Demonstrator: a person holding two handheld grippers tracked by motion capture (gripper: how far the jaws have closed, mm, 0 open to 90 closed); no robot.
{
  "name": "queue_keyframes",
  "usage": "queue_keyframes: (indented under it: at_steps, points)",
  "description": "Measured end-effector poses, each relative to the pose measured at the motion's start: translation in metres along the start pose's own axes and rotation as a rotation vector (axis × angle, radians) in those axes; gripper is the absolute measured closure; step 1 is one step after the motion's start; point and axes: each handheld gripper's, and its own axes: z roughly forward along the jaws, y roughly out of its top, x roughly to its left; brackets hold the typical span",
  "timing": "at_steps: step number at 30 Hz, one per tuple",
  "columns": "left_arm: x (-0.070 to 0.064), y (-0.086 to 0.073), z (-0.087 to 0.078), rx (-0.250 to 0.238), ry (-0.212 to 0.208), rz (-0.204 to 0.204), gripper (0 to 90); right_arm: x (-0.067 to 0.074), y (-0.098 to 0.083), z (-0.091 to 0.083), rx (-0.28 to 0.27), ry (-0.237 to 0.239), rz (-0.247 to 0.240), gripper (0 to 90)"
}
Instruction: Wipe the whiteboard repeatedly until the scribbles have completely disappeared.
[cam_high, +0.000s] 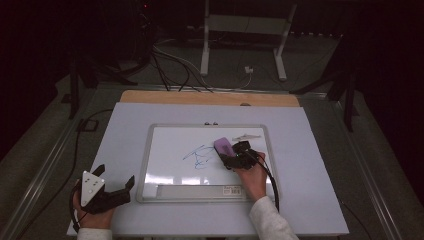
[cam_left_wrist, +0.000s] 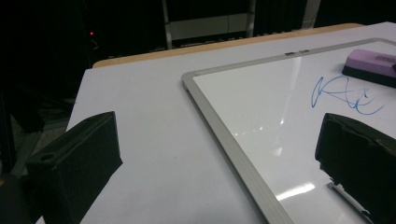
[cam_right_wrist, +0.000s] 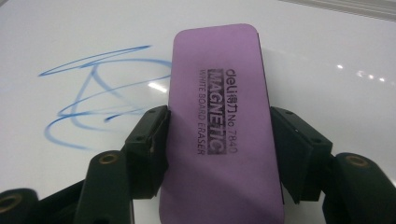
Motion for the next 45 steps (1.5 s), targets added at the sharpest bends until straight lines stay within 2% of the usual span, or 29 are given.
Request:
queue_keyframes:
  at_steps: [1, 2, 4, 7, 9, 12, 13, 14, 18, 19, 20, 27, 28, 32, 33, 35, 36, 37, 38, 39, 41, 42, 44, 45]
  points:
    - [0.000, 0.000, 0.000, 0.000, 0.000, 0.000, 0.9, 0.009, -0.001, 0.001, 0.003, 0.026, -0.031, 40.5]
    - [0.000, 0.000, 0.000, 0.001, 0.001, 0.000, 0.9, 0.009, -0.001, 0.001, 0.003, 0.026, -0.031, 40.5]
    - [0.000, 0.000, 0.000, 0.001, 0.001, 0.000, 0.9, 0.023, -0.002, 0.003, 0.008, 0.063, -0.068, 40.5]
    - [0.000, 0.000, 0.000, 0.000, 0.001, 0.000, 0.9, 0.031, -0.002, 0.004, 0.014, 0.090, -0.095, 40.5]
    - [0.000, 0.000, 0.000, 0.001, 0.001, 0.001, 0.9, 0.042, -0.003, 0.005, 0.022, 0.131, -0.139, 40.5]
    - [0.000, 0.000, 0.000, 0.001, 0.000, 0.001, 0.9, 0.053, -0.004, 0.006, 0.029, 0.174, -0.177, 40.5]
    - [0.000, 0.000, 0.000, 0.001, 0.000, 0.000, 0.9, 0.053, -0.004, 0.006, 0.029, 0.174, -0.177, 40.5]
    - [0.000, 0.000, 0.000, 0.001, 0.001, 0.001, 0.9, 0.059, -0.004, 0.007, 0.033, 0.203, -0.200, 40.5]
    - [0.001, 0.000, 0.000, 0.000, 0.002, 0.000, 0.9, 0.060, -0.003, 0.008, 0.035, 0.216, -0.207, 40.5]
    - [0.001, 0.000, 0.000, 0.000, 0.002, 0.000, 0.9, 0.056, -0.002, 0.008, 0.030, 0.191, -0.199, 40.5]
    - [0.001, 0.000, 0.000, 0.000, 0.002, 0.000, 0.9, 0.056, -0.002, 0.008, 0.030, 0.191, -0.199, 40.5]
    - [0.001, 0.000, 0.000, 0.000, 0.001, -0.001, 0.9, 0.024, 0.004, 0.007, 0.021, 0.064, -0.076, 40.6]
    - [0.001, 0.000, 0.000, 0.001, 0.001, 0.000, 0.9, 0.015, 0.005, 0.006, 0.017, 0.036, -0.043, 40.5]
    - [0.001, 0.000, 0.000, 0.001, 0.000, 0.000, 0.9, 0.010, 0.006, 0.006, 0.018, 0.025, -0.025, 40.5]
    - [0.000, 0.000, 0.000, 0.001, 0.000, 0.001, 0.9, 0.011, 0.006, 0.006, 0.017, 0.022, -0.027, 40.5]
    - [0.000, 0.000, 0.001, 0.002, 0.000, 0.003, 0.9, 0.017, 0.005, 0.006, 0.017, 0.052, -0.036, 40.5]
    - [0.000, 0.000, 0.001, 0.002, 0.000, 0.003, 0.9, 0.027, 0.003, 0.008, 0.018, 0.080, -0.071, 40.5]
    - [0.000, 0.000, 0.001, 0.003, 0.000, 0.004, 0.9, 0.027, 0.003, 0.008, 0.018, 0.080, -0.071, 40.5]
    - [0.000, 0.000, 0.001, 0.002, 0.000, 0.004, 0.9, 0.039, 0.002, 0.010, 0.019, 0.117, -0.102, 40.5]
    - [0.000, 0.000, 0.000, 0.002, 0.001, 0.004, 0.9, 0.039, 0.002, 0.010, 0.019, 0.117, -0.102, 40.5]
    - [0.000, 0.000, 0.000, 0.001, 0.000, 0.003, 0.9, 0.055, 0.001, 0.011, 0.027, 0.159, -0.149, 40.5]
    - [0.000, 0.000, 0.000, 0.003, 0.000, 0.003, 0.9, 0.055, 0.001, 0.011, 0.027, 0.159, -0.149, 40.5]
    - [0.000, -0.001, 0.000, 0.005, 0.000, 0.004, 0.9, 0.063, 0.001, 0.012, 0.037, 0.193, -0.165, 40.5]
    - [0.000, 0.000, 0.000, 0.002, 0.000, 0.002, 0.9, 0.067, 0.001, 0.012, 0.039, 0.196, -0.186, 40.4]
